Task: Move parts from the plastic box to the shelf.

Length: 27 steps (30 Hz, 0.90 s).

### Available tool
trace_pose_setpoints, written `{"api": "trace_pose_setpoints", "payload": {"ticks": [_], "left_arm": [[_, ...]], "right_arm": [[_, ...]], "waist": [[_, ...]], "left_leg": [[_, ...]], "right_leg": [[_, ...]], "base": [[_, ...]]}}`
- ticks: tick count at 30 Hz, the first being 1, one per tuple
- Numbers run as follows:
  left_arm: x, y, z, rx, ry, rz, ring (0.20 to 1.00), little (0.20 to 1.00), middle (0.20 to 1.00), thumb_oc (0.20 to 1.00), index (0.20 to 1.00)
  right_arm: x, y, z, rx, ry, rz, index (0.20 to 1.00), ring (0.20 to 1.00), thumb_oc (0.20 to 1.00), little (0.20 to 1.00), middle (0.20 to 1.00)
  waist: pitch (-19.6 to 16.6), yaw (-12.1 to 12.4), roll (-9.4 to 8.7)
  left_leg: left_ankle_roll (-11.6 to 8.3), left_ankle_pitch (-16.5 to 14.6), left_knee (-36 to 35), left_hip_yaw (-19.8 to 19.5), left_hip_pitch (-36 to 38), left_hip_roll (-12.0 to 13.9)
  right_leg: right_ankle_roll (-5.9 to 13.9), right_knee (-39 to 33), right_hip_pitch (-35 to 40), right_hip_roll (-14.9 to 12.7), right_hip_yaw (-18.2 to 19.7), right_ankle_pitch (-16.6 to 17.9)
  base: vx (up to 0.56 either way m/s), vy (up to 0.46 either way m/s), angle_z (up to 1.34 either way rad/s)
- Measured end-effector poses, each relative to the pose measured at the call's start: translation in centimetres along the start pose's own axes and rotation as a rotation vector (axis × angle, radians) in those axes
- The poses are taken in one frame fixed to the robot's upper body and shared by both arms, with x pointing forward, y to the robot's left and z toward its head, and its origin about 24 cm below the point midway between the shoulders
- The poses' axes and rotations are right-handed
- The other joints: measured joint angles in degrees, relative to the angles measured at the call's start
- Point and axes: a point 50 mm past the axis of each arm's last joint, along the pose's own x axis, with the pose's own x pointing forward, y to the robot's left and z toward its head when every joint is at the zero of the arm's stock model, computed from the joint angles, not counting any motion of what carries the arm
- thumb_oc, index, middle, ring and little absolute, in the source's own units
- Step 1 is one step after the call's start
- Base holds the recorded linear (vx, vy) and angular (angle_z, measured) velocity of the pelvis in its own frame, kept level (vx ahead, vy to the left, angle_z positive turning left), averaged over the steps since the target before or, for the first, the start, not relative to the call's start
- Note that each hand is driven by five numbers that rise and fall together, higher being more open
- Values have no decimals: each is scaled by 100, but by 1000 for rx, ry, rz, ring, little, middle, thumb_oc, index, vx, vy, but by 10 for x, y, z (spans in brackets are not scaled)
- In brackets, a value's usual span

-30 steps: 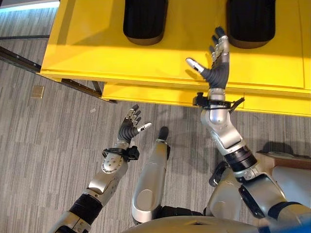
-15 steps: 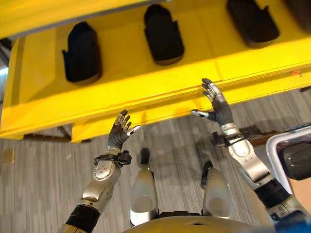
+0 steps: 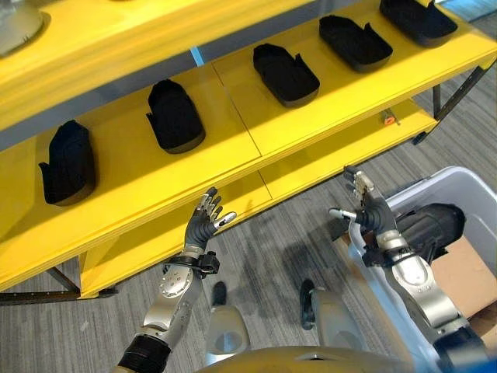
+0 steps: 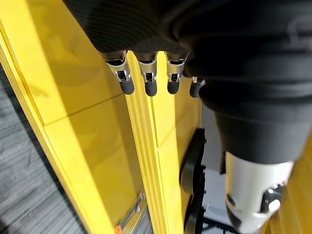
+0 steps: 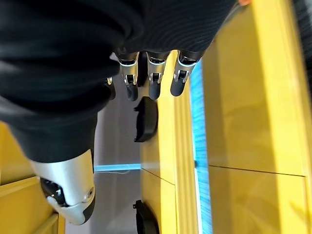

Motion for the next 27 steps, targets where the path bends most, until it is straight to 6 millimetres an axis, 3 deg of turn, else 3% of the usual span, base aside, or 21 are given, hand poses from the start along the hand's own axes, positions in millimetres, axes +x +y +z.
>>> {"api": "trace_pose_setpoints", "payload": {"ticks": [1, 2, 3, 5, 6, 7, 8, 11, 13, 20, 22, 24, 25, 26, 27], "left_arm": [[0, 1, 0, 3, 1, -2, 1000, 1000, 1000, 1000, 1000], [-4, 3, -3, 9, 12, 1, 1000, 1000, 1000, 1000, 1000], [-9, 5, -7, 8, 27, 8, 1000, 1000, 1000, 1000, 1000], [-15, 7, -9, 4, 37, 20, 1000, 1000, 1000, 1000, 1000], [-18, 9, -11, 2, 46, 26, 1000, 1000, 1000, 1000, 1000], [-23, 12, -14, 5, 63, 38, 1000, 1000, 1000, 1000, 1000], [-23, 12, -14, 5, 64, 38, 1000, 1000, 1000, 1000, 1000], [-21, 11, -12, 3, 54, 33, 1000, 1000, 1000, 1000, 1000], [-18, 13, -9, 5, 41, 40, 1000, 1000, 1000, 1000, 1000], [-20, 13, -10, 8, 49, 36, 1000, 1000, 1000, 1000, 1000], [-15, 12, -7, 15, 41, 22, 1000, 1000, 1000, 1000, 1000], [-15, 14, -6, 26, 48, 18, 1000, 1000, 1000, 1000, 1000], [-16, 16, -6, 27, 48, 30, 1000, 1000, 1000, 1000, 1000], [-14, 16, -5, 21, 41, 41, 1000, 1000, 1000, 1000, 1000], [-16, 18, -6, 22, 49, 54, 1000, 1000, 1000, 1000, 1000]], "right_arm": [[0, 2, -1, 18, 4, -5, 1000, 1000, 1000, 1000, 1000], [0, 5, -1, 37, 1, 3, 1000, 1000, 1000, 1000, 1000], [0, 7, -1, 50, 2, 9, 1000, 1000, 1000, 1000, 1000], [2, 12, -1, 64, -1, 26, 1000, 1000, 1000, 1000, 1000], [4, 13, -1, 69, -5, 31, 1000, 1000, 1000, 1000, 1000], [8, 17, -3, 84, 0, 34, 1000, 1000, 1000, 1000, 1000], [9, 19, -4, 93, 3, 31, 1000, 1000, 1000, 1000, 1000], [9, 20, -4, 102, 5, 35, 1000, 1000, 1000, 1000, 1000], [9, 20, -5, 120, 11, 36, 1000, 1000, 1000, 1000, 1000], [9, 23, -6, 166, 26, 53, 1000, 1000, 1000, 1000, 1000], [9, 24, -6, 168, 27, 57, 1000, 1000, 1000, 1000, 1000], [10, 28, -6, 169, 28, 74, 1000, 1000, 1000, 1000, 1000], [16, 36, -5, 185, 22, 93, 1000, 1000, 1000, 1000, 1000], [22, 38, -5, 180, 25, 104, 1000, 1000, 1000, 1000, 1000], [27, 46, -4, 202, 20, 115, 1000, 1000, 1000, 1000, 1000]], "waist": [[-25, 26, -76], [-81, 79, -80], [-119, 48, -20], [-193, 148, 67], [-204, 234, 132], [-264, 272, 206], [-271, 258, 171], [-286, 235, 160], [-329, 133, 126], [-454, 70, -26], [-468, -53, -36], [-473, 14, -50], [-455, 107, 2], [-440, 213, 95], [-432, 297, 157]], "left_leg": [[82, -134, -54, -146, 9, -344], [206, -253, -158, -246, 10, -862], [315, -305, -203, -303, -12, -1107], [372, -301, -447, -648, 15, -1307], [333, -108, -523, -843, 87, -1281], [710, -148, -547, -901, 167, -1193], [683, -160, -606, -691, 192, -1165], [673, -148, -833, -410, 428, -1186], [677, -143, -977, -345, 574, -1187], [641, -173, -1079, 481, 905, -1131], [694, -225, -1078, 582, 938, -1104], [758, -274, -1104, 903, 942, -1007], [883, -264, -1110, 1419, 943, -808], [1071, -368, -1076, 1702, 930, -654], [1074, -424, -1069, 2193, 950, -490]], "right_leg": [[10, -256, 111, -38, 61, 130], [72, -675, 334, 3, 67, 418], [68, -983, 530, 99, 62, 530], [124, -1143, 594, 353, 318, 542], [111, -1104, 573, 489, 435, 566], [178, -1068, 517, 673, 634, 494], [347, -939, 439, 652, 706, 401], [471, -811, 446, 585, 856, 306], [482, -880, 527, 570, 900, 299], [521, -921, 655, 668, 1690, 324], [565, -916, 631, 733, 1833, 365], [716, -744, 484, 817, 1939, 326], [893, -725, 292, 693, 1134, 76], [847, -612, 182, 535, 232, -25], [875, -435, 84, 14, -970, 80]], "base": [[127, -71, -28], [134, -53, -37], [115, -31, -39], [96, 2, -62], [103, 33, -110], [113, 46, -100], [110, 73, -77], [97, 82, -47], [104, 92, -28], [58, 85, -58], [-5, 53, -44], [-30, -21, -83], [-20, -40, -146], [73, -30, -182], [81, -23, -170]]}}
